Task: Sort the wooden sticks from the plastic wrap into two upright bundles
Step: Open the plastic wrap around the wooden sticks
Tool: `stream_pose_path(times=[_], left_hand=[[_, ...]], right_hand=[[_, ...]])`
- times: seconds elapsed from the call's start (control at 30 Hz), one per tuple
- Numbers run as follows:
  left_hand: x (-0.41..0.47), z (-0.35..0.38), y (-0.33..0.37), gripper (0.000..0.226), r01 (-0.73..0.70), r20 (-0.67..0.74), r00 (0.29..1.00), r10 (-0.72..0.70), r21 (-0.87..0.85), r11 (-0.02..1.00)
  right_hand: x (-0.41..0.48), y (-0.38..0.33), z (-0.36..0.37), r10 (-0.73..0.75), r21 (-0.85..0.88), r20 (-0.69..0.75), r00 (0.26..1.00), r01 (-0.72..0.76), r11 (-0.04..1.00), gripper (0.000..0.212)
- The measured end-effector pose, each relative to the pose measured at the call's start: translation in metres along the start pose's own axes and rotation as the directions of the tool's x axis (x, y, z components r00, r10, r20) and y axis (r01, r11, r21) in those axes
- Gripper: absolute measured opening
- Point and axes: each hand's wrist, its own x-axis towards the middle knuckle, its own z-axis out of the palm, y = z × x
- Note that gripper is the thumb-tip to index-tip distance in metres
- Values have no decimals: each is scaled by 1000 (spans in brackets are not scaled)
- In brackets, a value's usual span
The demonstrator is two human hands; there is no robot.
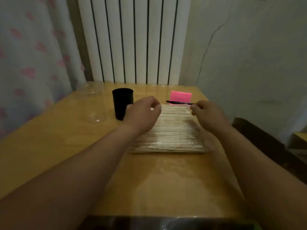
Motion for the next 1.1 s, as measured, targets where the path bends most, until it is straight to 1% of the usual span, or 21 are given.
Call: stream_pose_path(times=[0.07,0.13,0.23,0.33,0.43,0.53,0.6,0.7,0.8,0.93,1.0,1.1], left_hand=[[4,15,7,33,-20,108,994,4,142,990],[-2,34,10,37,-40,170,985,3,215,976],[-15,55,0,37,-110,174,982,67,245,963],[-17,59,-4,34,-140,173,980,100,235,962],[-18,58,-4,28,-159,156,980,127,217,963],[-20,58,-4,18,-171,139,980,145,198,965],[-20,57,-2,15,-180,123,980,158,187,966],[-20,56,-1,12,-183,87,982,170,173,968],[-19,56,-1,10,-172,105,982,158,138,975],[-18,57,-1,12,-169,135,979,153,116,979],[-17,58,-1,13,-159,141,979,143,107,981],[-16,58,-2,12,-153,146,979,142,64,986]], right_hand=[[6,3,9,19,98,65,998,-25,995,23],[4,7,19,3,107,87,996,-13,994,22],[-1,19,26,-8,165,91,996,-7,986,18],[-6,17,20,-25,103,136,990,11,995,22],[-9,11,18,4,131,161,987,-26,991,27],[-14,4,16,43,202,227,973,-90,975,28],[-17,0,14,57,280,267,962,-134,951,28],[-19,-4,11,85,368,303,949,-199,908,28],[-19,-4,11,101,478,336,936,-262,839,37],[-17,-3,12,62,571,358,932,-271,775,48],[-16,-5,12,43,606,360,932,-268,749,48],[-16,-6,11,11,608,302,953,-202,768,45]])
